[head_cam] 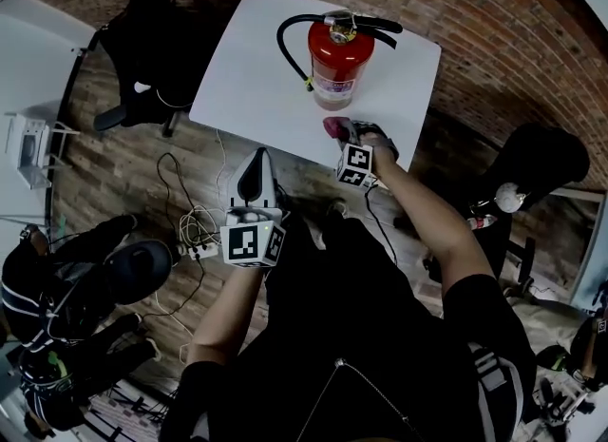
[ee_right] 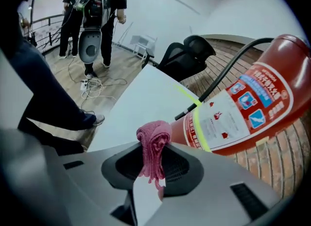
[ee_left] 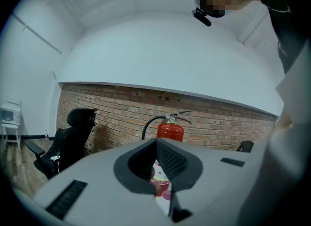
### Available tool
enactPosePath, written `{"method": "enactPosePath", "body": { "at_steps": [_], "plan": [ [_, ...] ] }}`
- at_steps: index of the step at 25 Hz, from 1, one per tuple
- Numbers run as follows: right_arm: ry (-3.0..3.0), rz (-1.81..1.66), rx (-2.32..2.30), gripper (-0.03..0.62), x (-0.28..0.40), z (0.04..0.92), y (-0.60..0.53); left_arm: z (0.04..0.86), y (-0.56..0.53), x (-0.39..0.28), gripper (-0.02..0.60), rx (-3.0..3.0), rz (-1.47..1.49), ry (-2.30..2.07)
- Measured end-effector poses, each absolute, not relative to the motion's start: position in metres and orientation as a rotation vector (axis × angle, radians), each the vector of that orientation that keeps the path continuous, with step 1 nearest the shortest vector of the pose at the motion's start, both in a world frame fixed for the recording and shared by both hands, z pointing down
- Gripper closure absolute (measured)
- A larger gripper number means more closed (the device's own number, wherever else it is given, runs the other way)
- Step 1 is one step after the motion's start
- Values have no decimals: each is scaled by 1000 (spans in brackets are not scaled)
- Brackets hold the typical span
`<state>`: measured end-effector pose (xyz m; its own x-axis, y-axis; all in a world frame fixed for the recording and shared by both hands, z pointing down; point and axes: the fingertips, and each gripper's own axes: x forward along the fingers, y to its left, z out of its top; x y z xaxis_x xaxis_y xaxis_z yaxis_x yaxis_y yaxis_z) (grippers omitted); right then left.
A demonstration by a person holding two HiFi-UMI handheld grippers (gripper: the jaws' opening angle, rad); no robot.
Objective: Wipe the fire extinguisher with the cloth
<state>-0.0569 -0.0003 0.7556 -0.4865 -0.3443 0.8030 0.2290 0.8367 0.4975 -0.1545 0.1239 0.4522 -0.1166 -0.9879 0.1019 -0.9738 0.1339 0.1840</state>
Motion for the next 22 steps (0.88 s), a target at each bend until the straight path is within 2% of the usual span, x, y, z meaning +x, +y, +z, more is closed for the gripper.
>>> {"method": "enactPosePath", "body": {
  "at_steps": [9,22],
  "plan": [
    [-1821,-784,99,488,-67,822,-29,478,130,-179,571,1861,-109,-2249],
    [-1770,-850,173,488,-78,846,-45,516,149,-185,571,1763,-100,-2237]
  ]
}}
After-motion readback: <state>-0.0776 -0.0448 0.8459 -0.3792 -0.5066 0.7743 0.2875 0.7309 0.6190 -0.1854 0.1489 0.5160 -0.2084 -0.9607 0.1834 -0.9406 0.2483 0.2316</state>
